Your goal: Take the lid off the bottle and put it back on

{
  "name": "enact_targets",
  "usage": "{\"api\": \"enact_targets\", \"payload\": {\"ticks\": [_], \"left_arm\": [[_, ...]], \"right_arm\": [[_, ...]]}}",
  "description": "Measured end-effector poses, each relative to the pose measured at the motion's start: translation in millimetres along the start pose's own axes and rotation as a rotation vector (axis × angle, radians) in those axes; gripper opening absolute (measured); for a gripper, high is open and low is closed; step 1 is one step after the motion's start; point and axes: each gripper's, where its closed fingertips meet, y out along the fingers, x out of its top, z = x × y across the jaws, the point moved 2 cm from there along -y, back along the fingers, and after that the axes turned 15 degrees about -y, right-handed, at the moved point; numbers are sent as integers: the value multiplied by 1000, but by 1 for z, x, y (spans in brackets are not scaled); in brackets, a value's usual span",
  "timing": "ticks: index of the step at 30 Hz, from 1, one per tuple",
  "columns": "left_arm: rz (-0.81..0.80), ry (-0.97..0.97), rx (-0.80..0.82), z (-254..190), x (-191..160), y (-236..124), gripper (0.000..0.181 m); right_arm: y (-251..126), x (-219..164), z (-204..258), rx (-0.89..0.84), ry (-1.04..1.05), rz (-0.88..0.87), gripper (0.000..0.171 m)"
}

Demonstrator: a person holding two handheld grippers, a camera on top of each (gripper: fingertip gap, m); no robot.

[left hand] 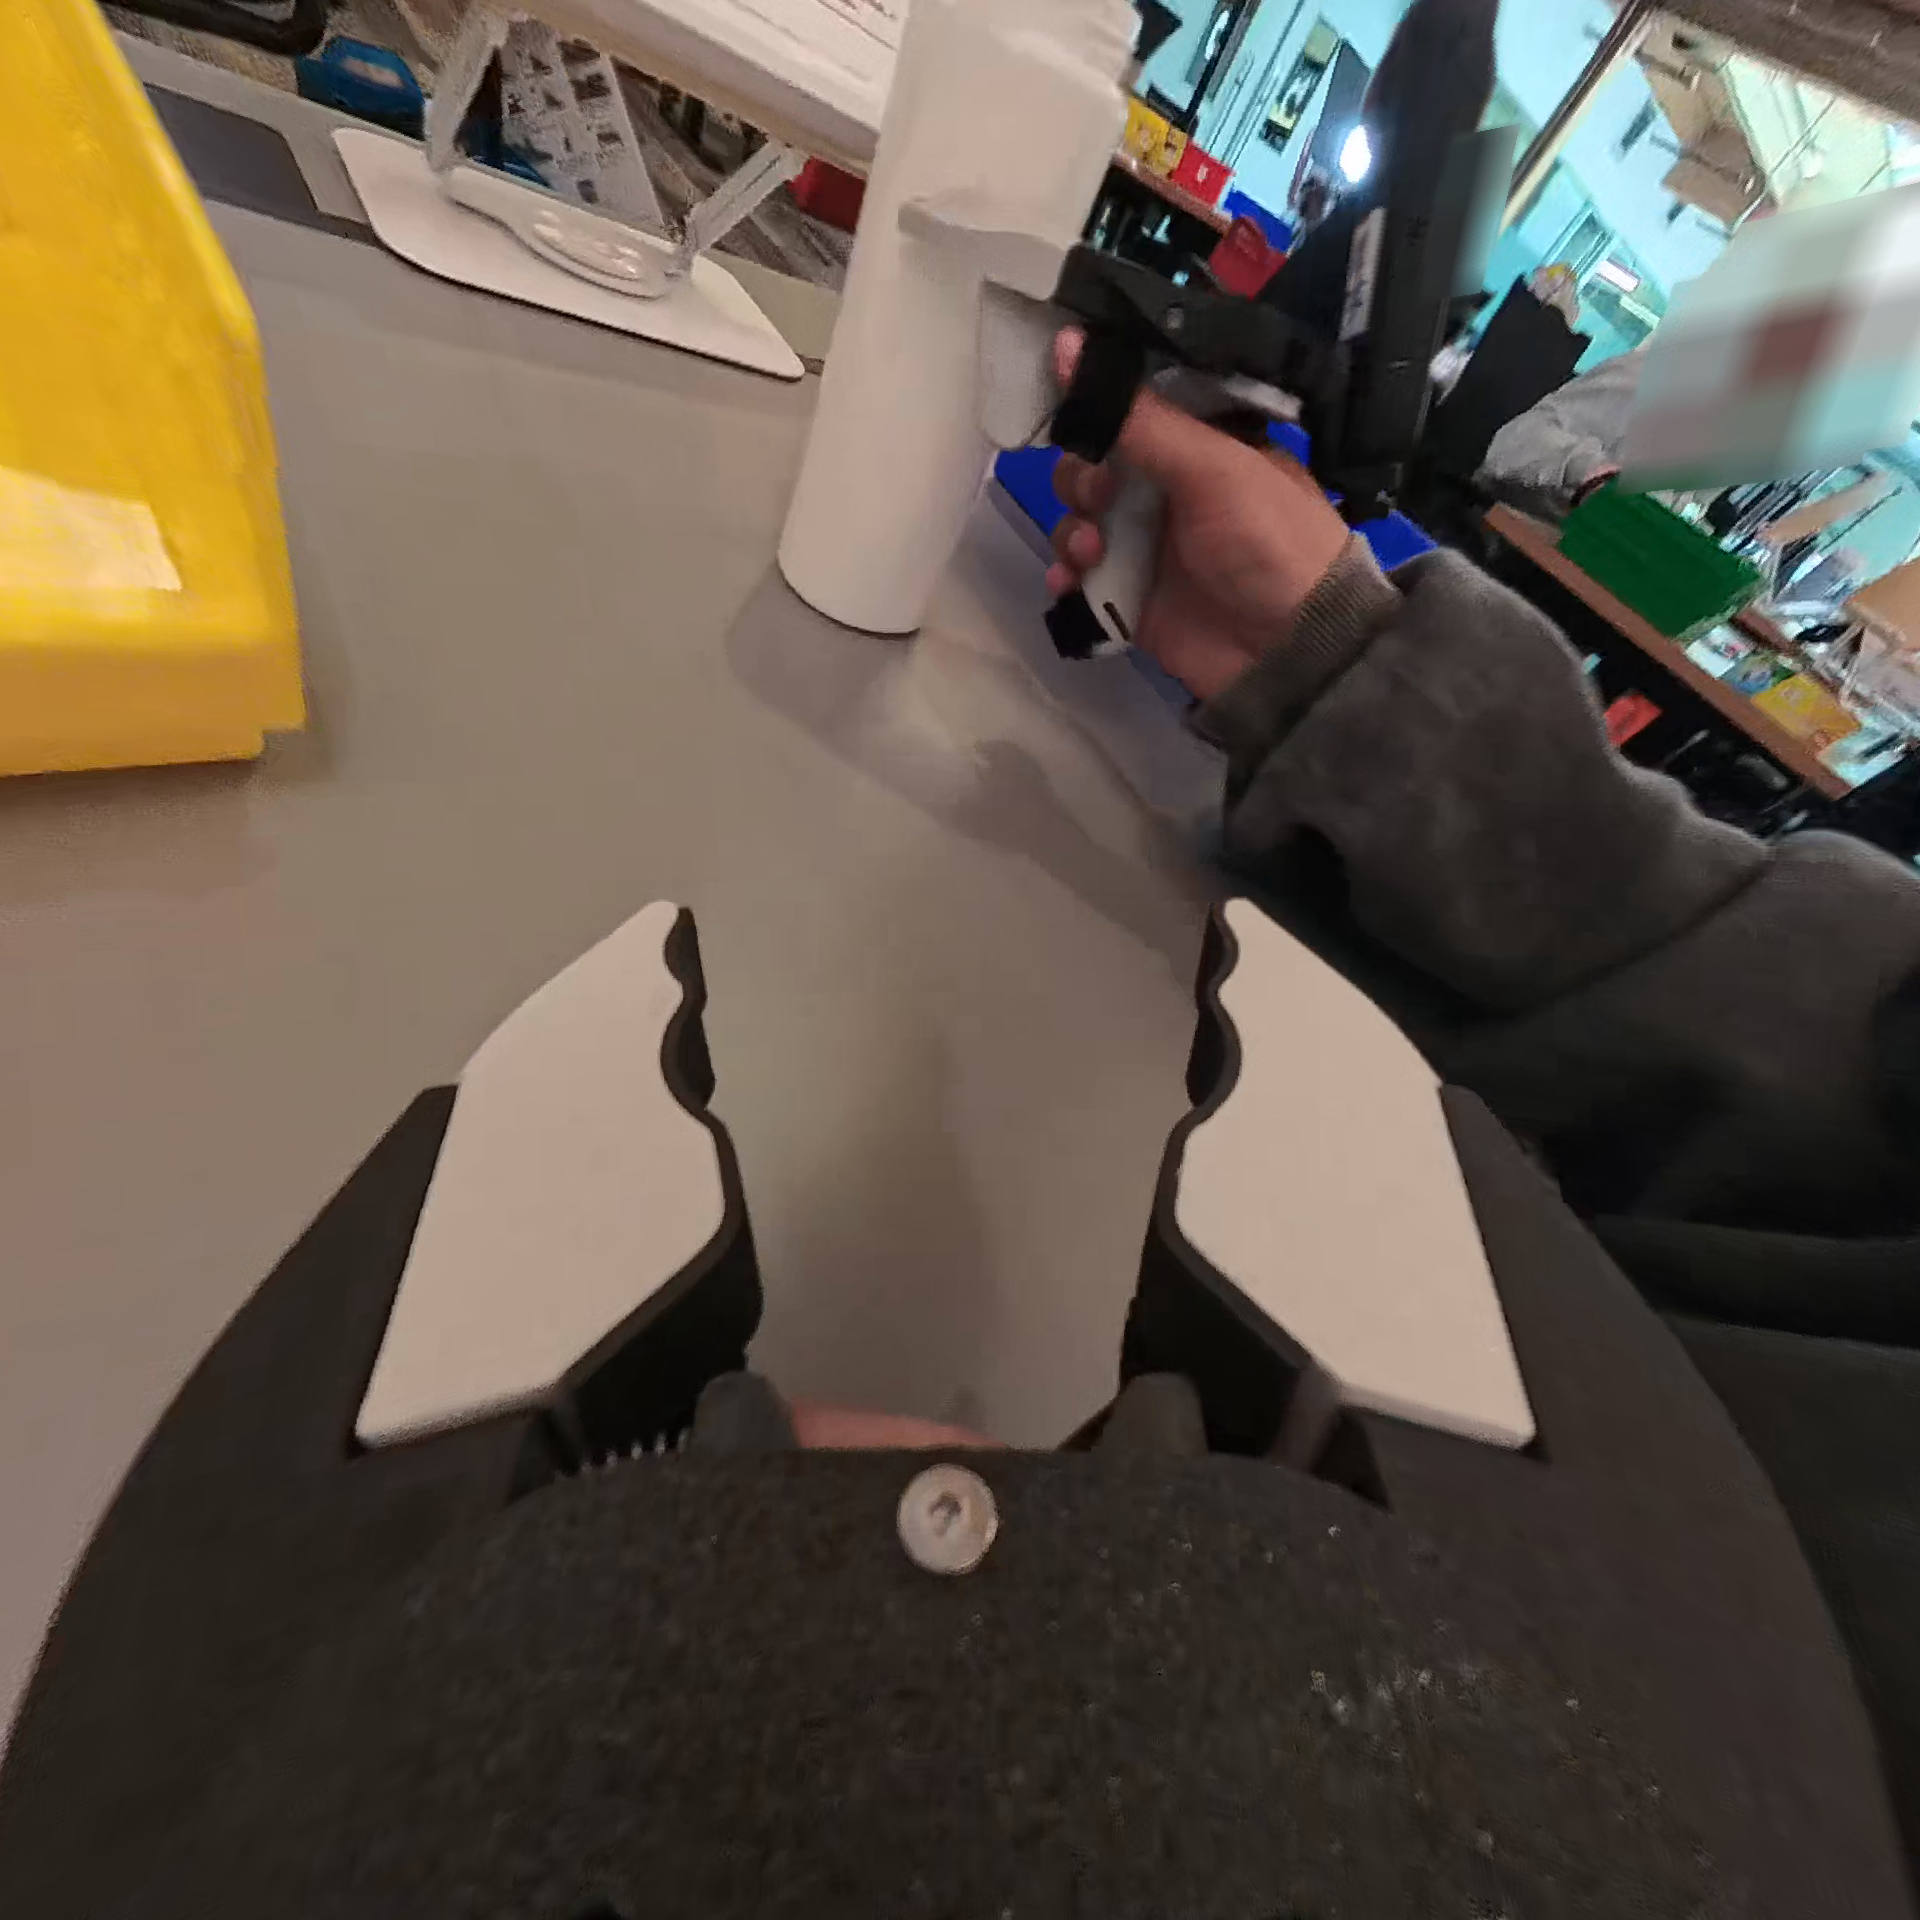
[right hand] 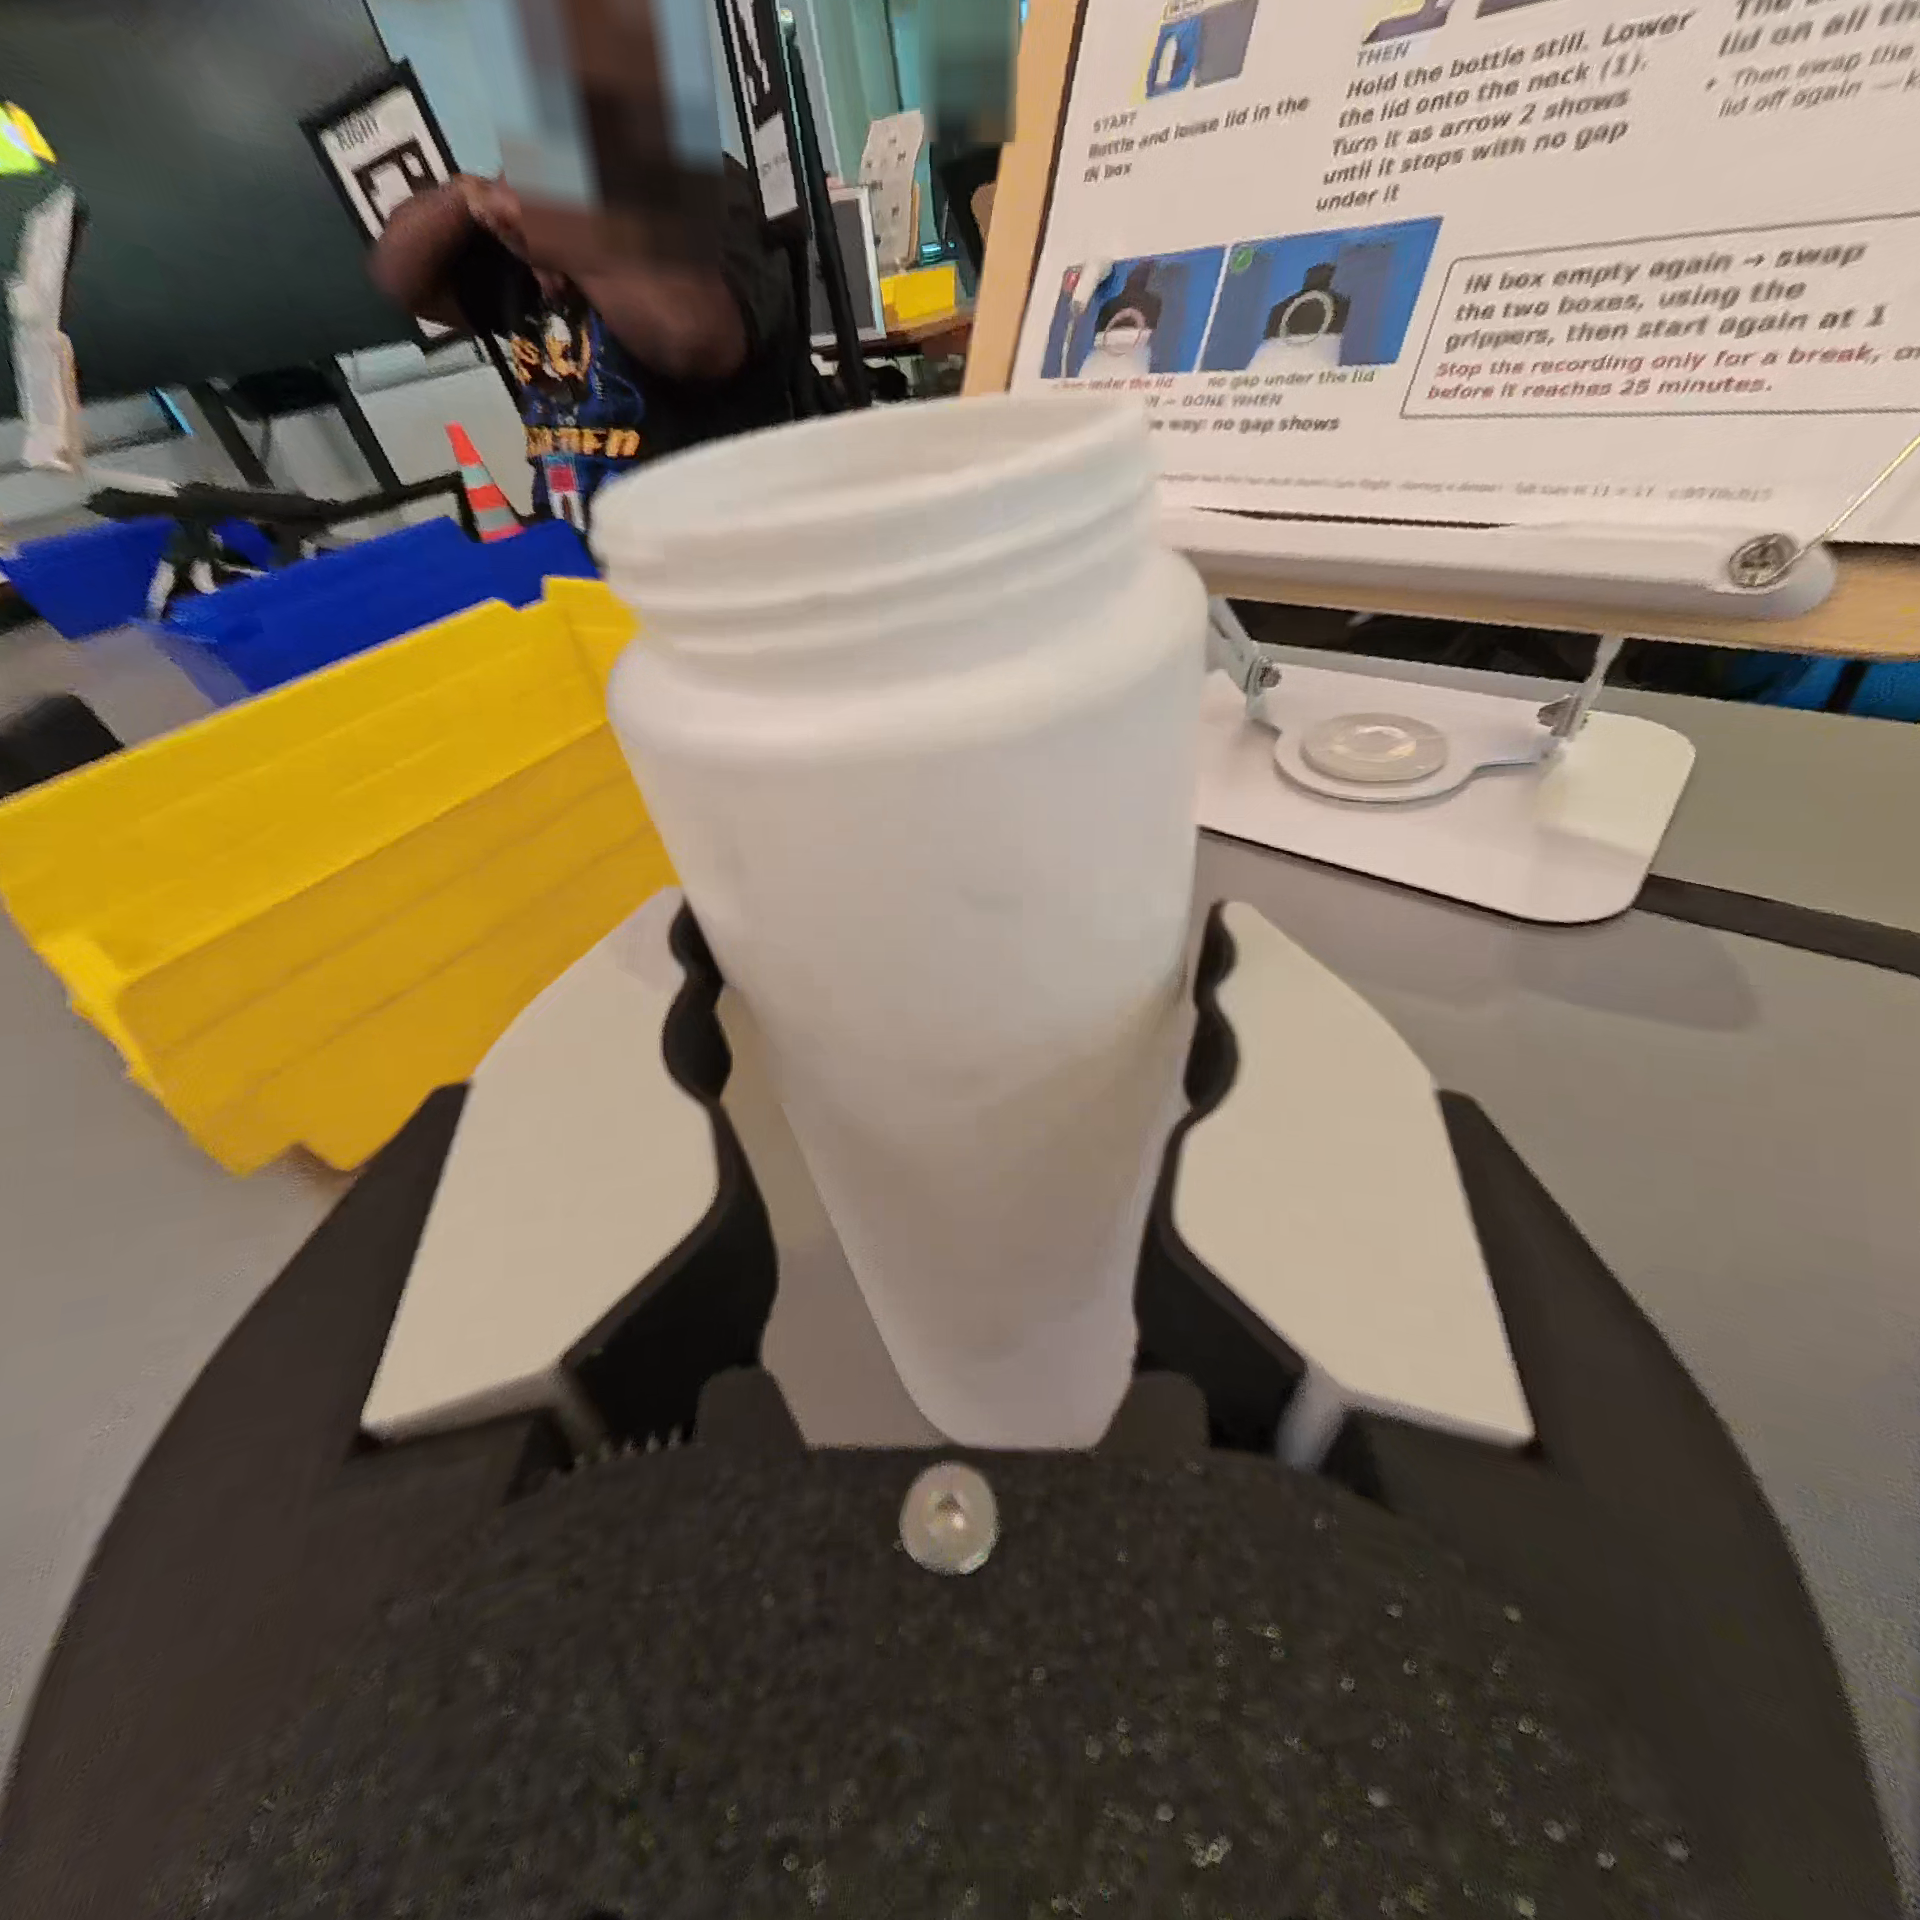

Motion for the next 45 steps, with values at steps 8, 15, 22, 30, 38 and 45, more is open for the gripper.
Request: {"api": "enact_targets", "payload": {"ticks": [8,15,22,30,38,45], "left_arm": [[-136,101,59,6,28,-35,80],[-88,75,-7,-8,22,-28,82],[-35,84,-14,-9,15,-14,83],[-22,67,-17,-7,14,-14,83],[-28,44,-24,-6,16,-19,83],[5,40,-47,-9,11,-14,83]], "right_arm": [[-30,53,-9,58,57,-81,84],[-151,134,-104,-117,171,-294,84],[-206,45,-220,-283,584,-49,84],[-161,-71,-232,-235,814,264,84],[-151,-111,-228,-269,725,517,81],[-145,-130,-226,-202,759,569,89]]}}
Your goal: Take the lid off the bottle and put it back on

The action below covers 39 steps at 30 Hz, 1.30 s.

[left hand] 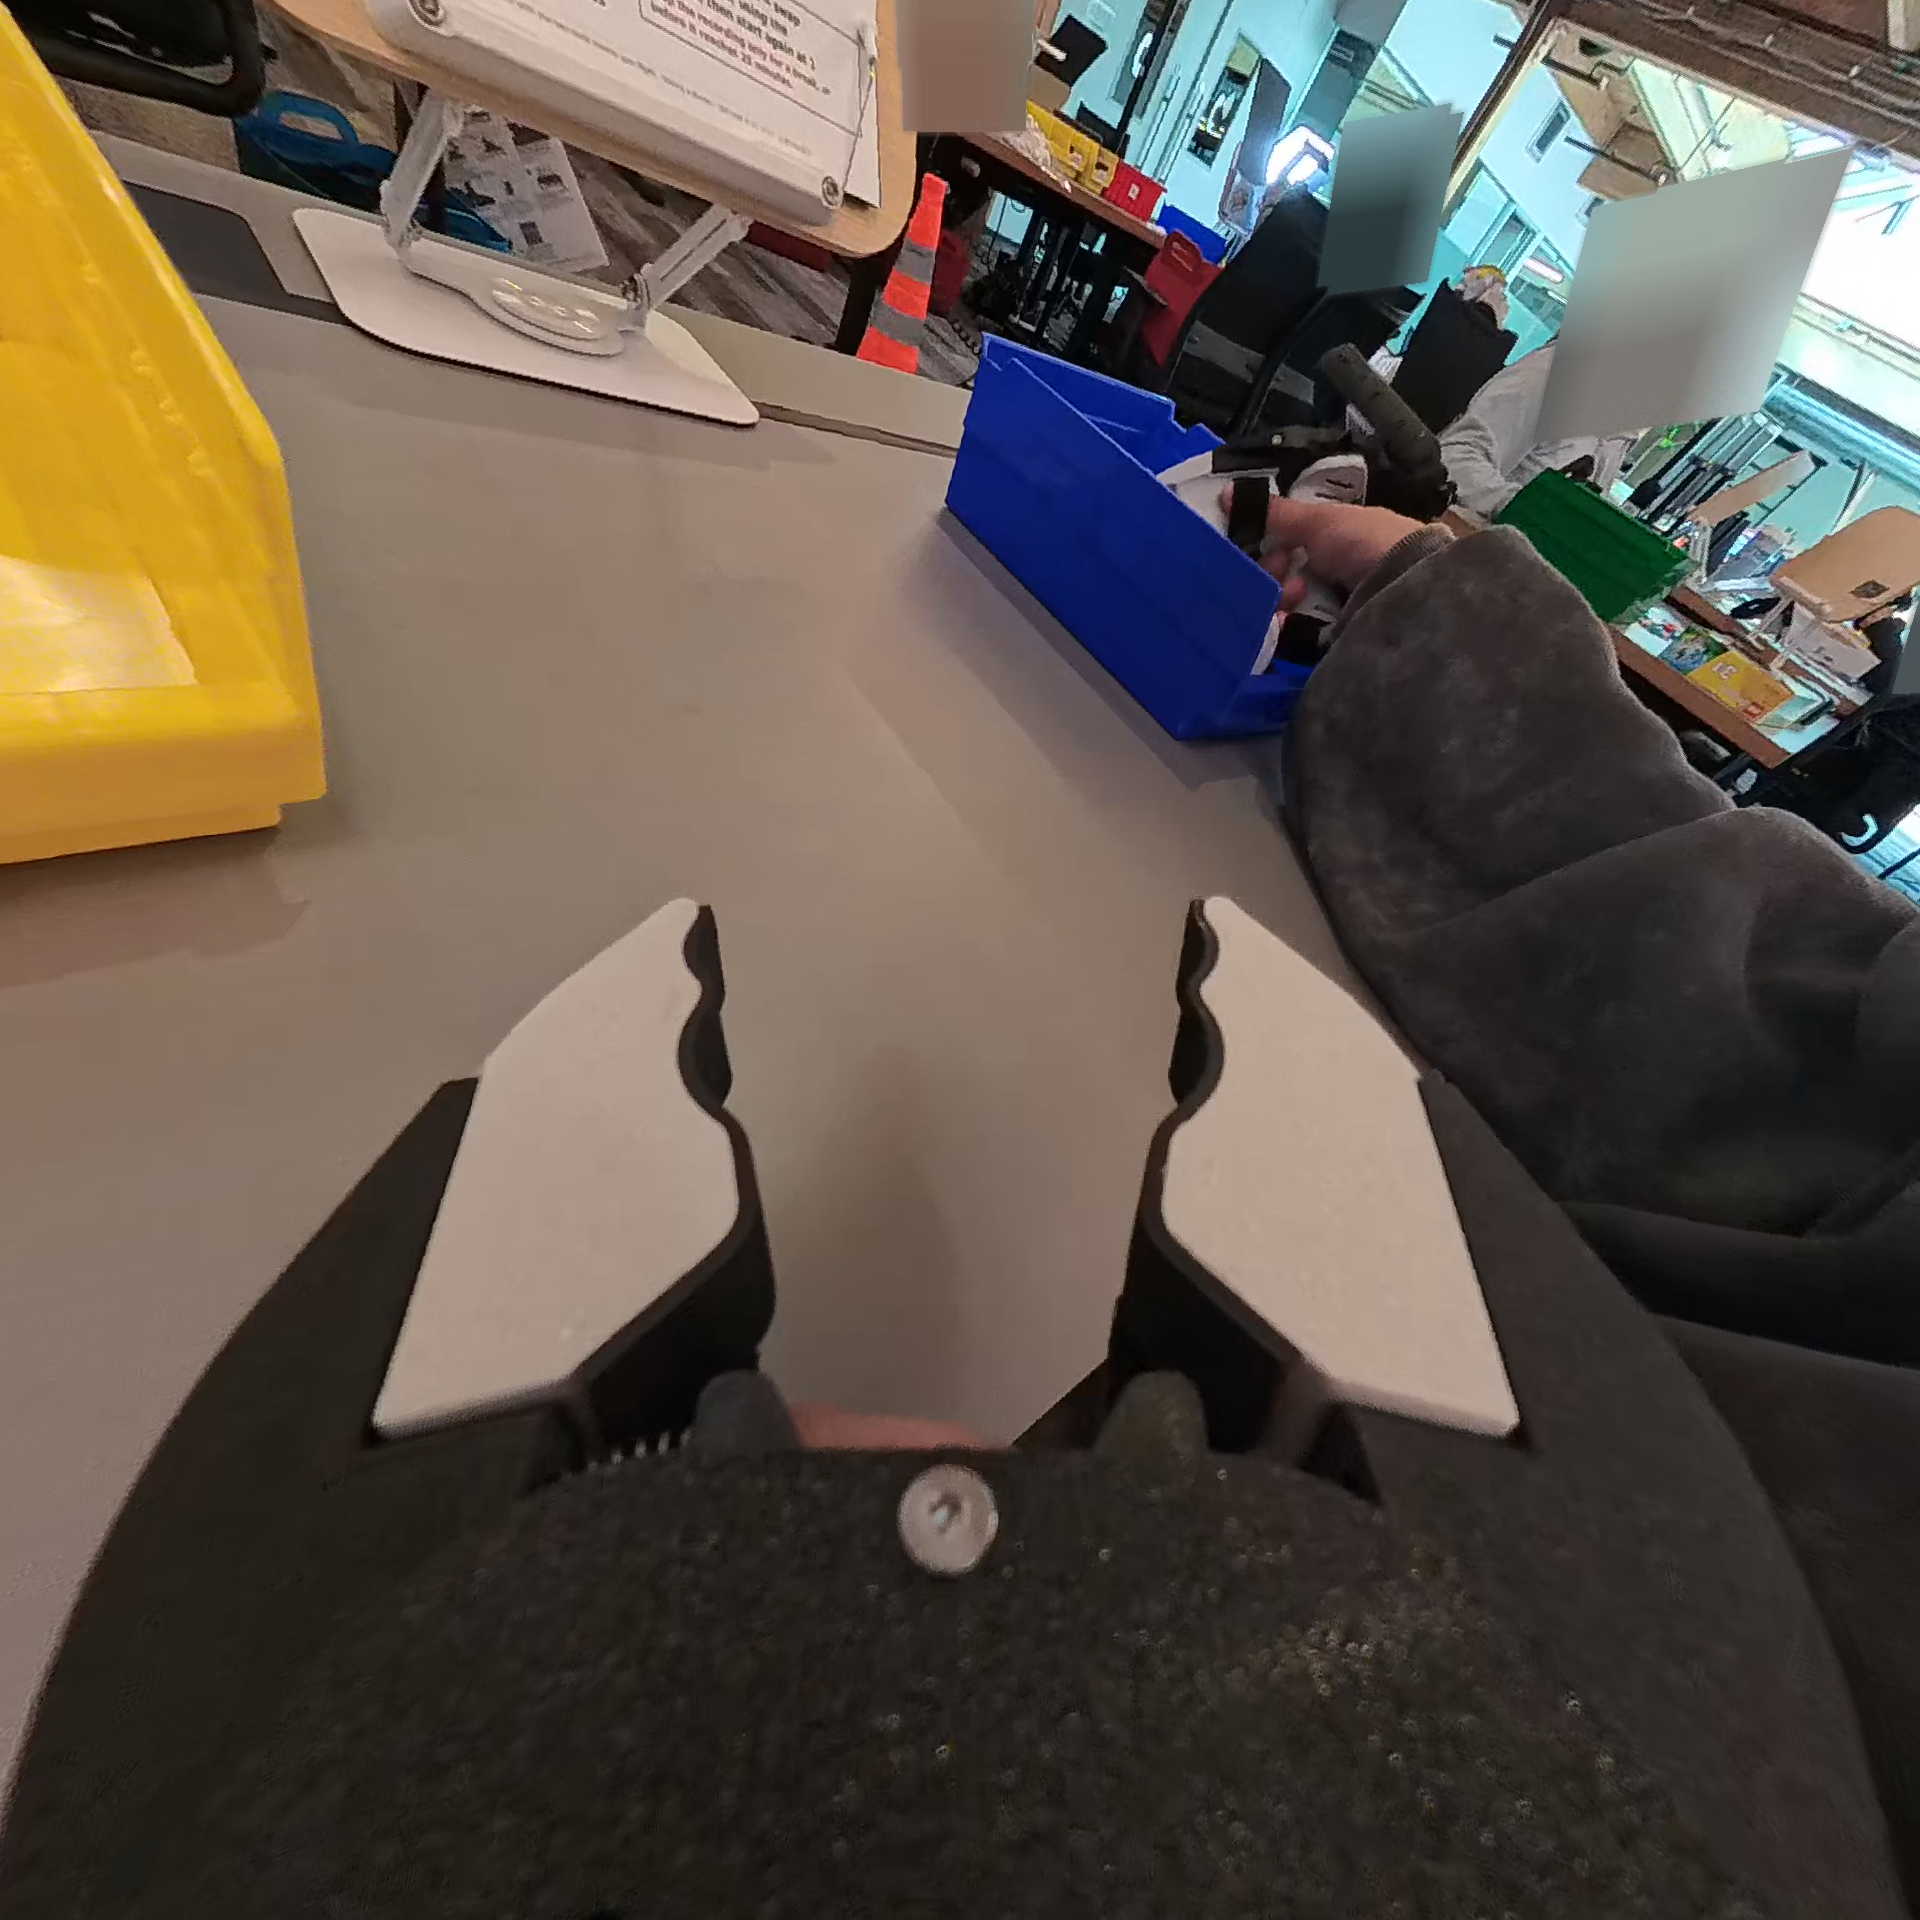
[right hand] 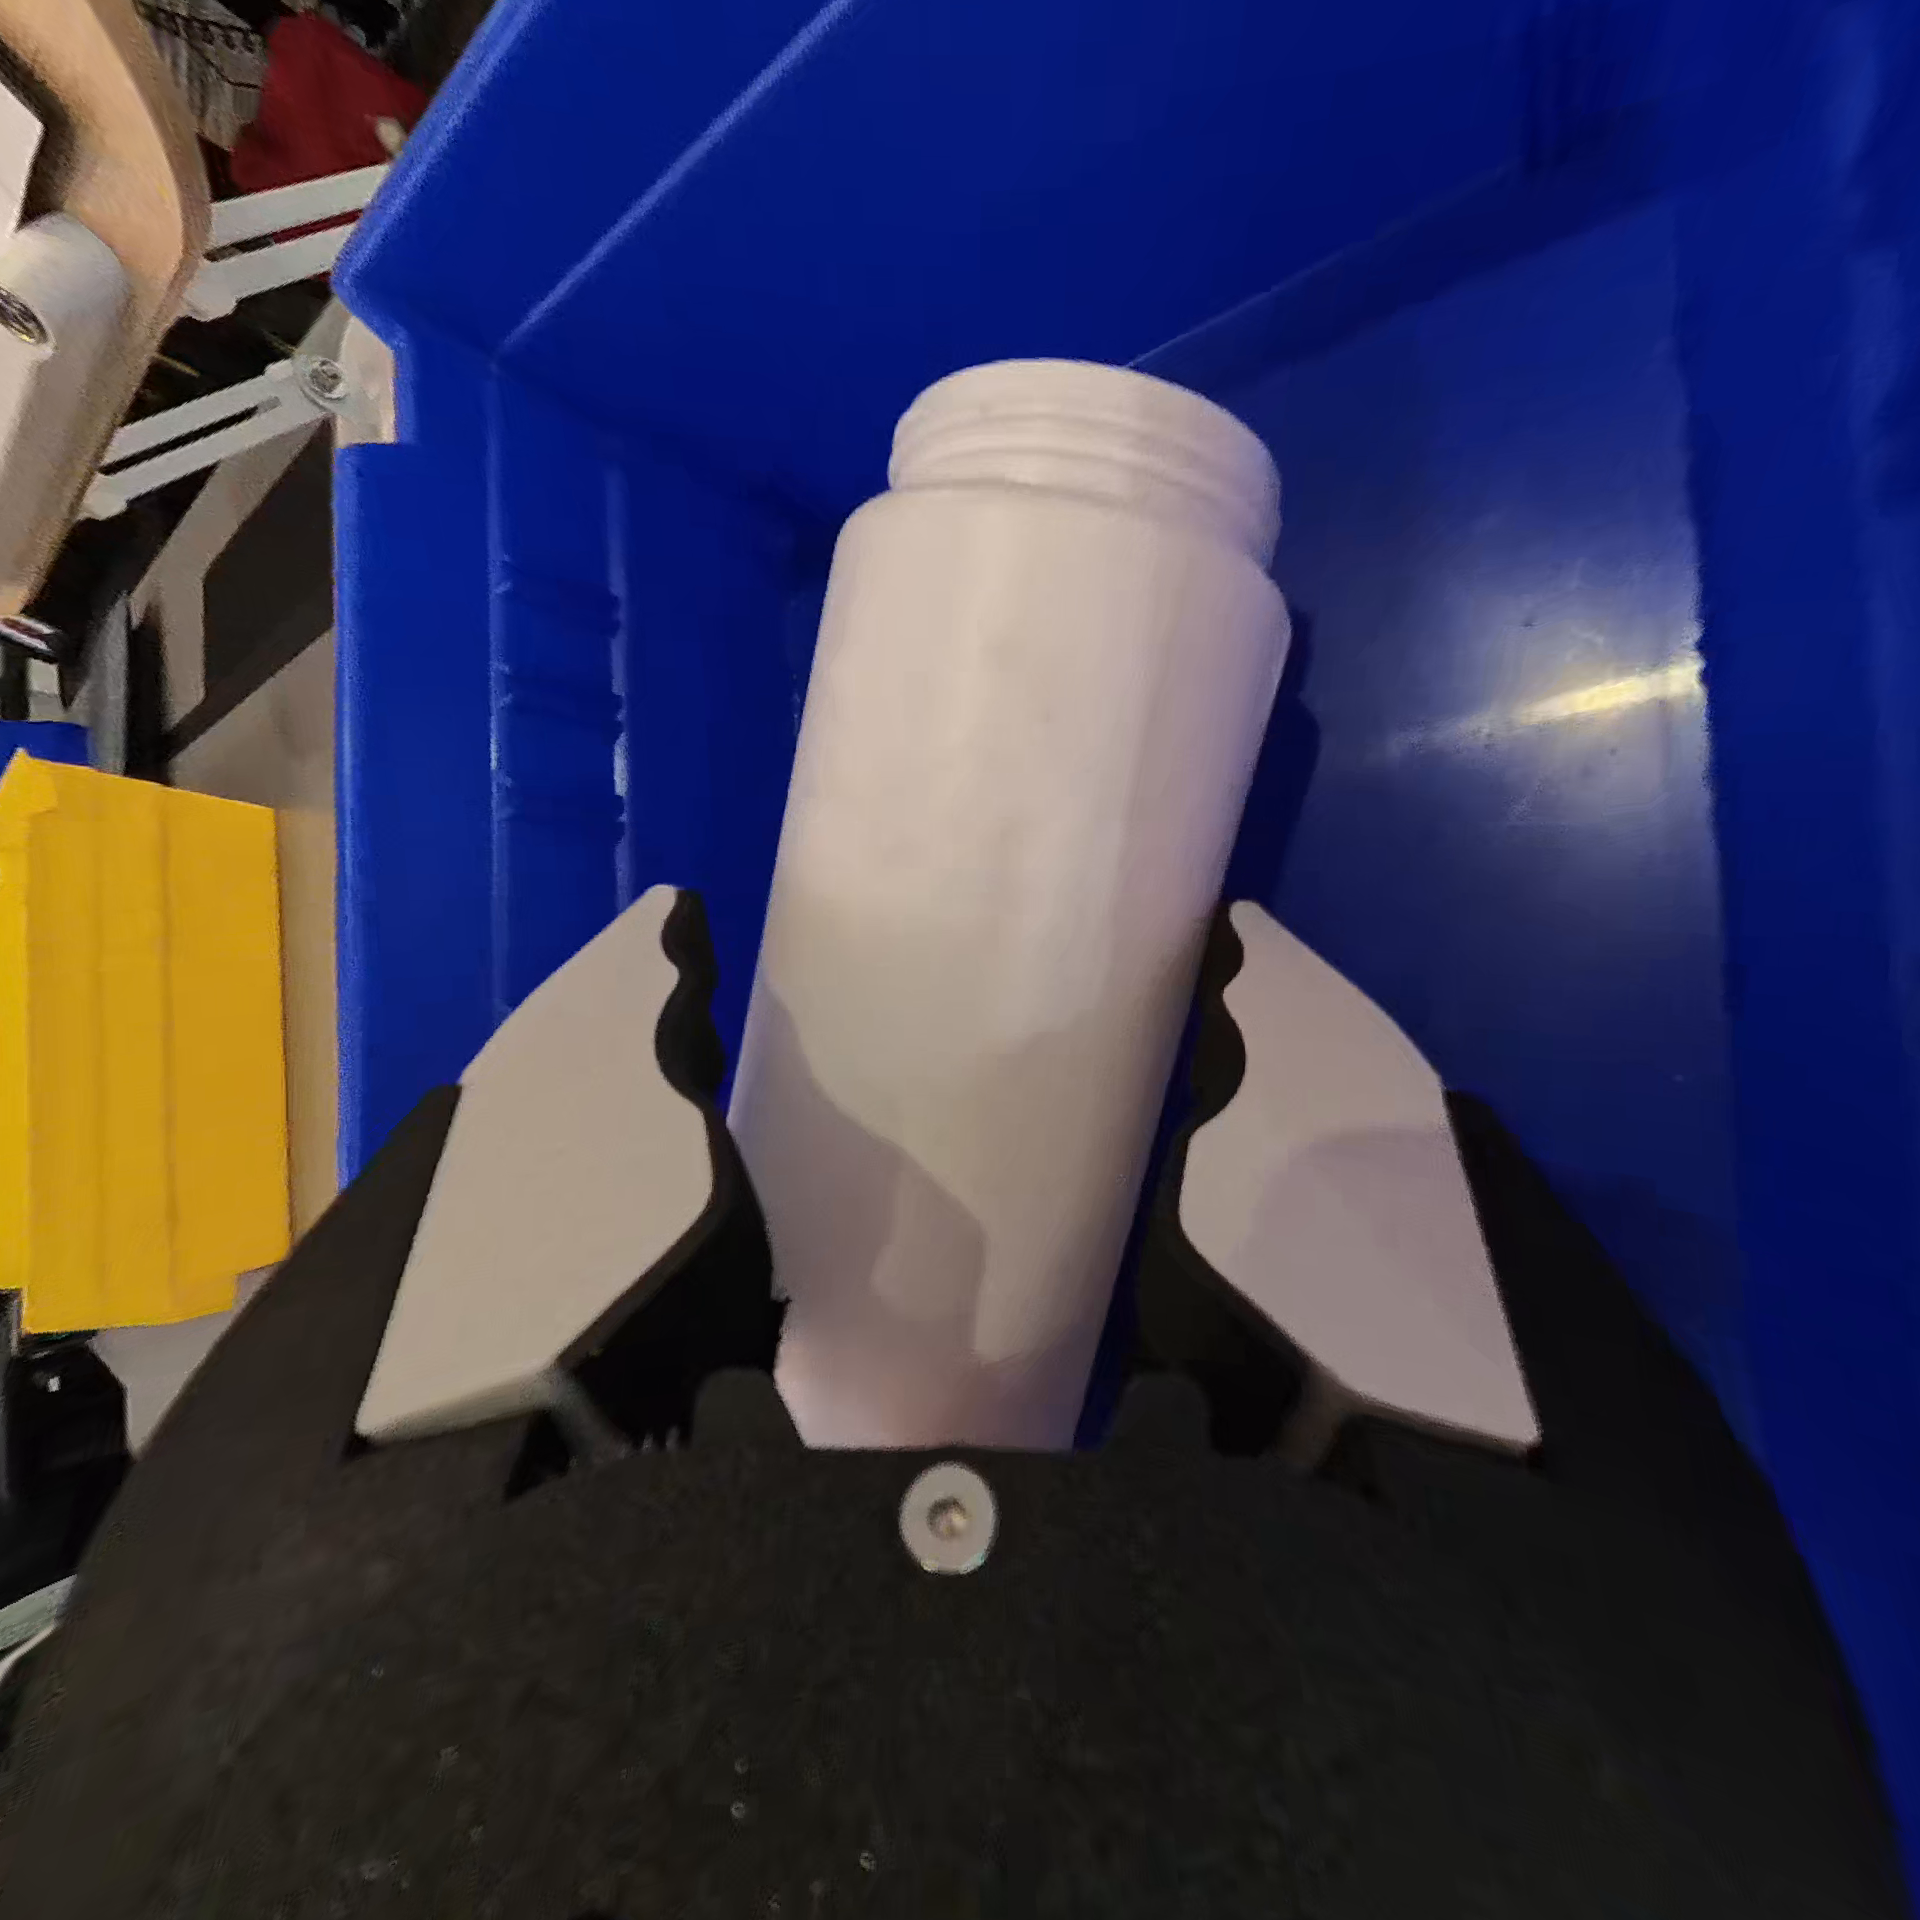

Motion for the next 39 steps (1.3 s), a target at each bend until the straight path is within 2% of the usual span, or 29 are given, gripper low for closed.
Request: {"api": "enact_targets", "payload": {"ticks": [3,6,9,12,14,16,18,20,22,24,27,32,39], "left_arm": [[-7,16,0,-2,1,-1,84],[-29,33,6,-2,4,-3,84],[-51,52,27,2,8,-5,84],[-108,113,88,11,20,-14,84],[-165,197,160,20,33,-23,81],[-227,304,254,32,47,-32,78],[-290,369,318,41,60,-40,76],[-336,362,334,46,72,-45,70],[-359,316,332,52,80,-46,68],[-348,287,329,57,80,-44,68],[-327,307,361,64,76,-38,68],[-258,325,380,68,64,-24,65],[-212,237,372,79,59,-19,65]], "right_arm": [[-3,3,0,-17,-26,-29,90],[-22,16,9,-51,-106,-88,98],[-66,40,36,-105,-255,-188,98],[-127,57,78,-177,-471,-375,92],[-159,49,111,-189,-631,-495,88],[-174,17,136,-166,-722,-591,82],[-176,-27,149,-131,-759,-694,80],[-170,-73,150,-116,-742,-729,68],[-158,-114,139,-155,-730,-680,61],[-152,-138,122,-230,-723,-600,56],[-153,-142,107,-244,-700,-571,50],[-149,-138,79,-210,-560,-556,50],[-145,-140,73,-196,-517,-546,54]]}}
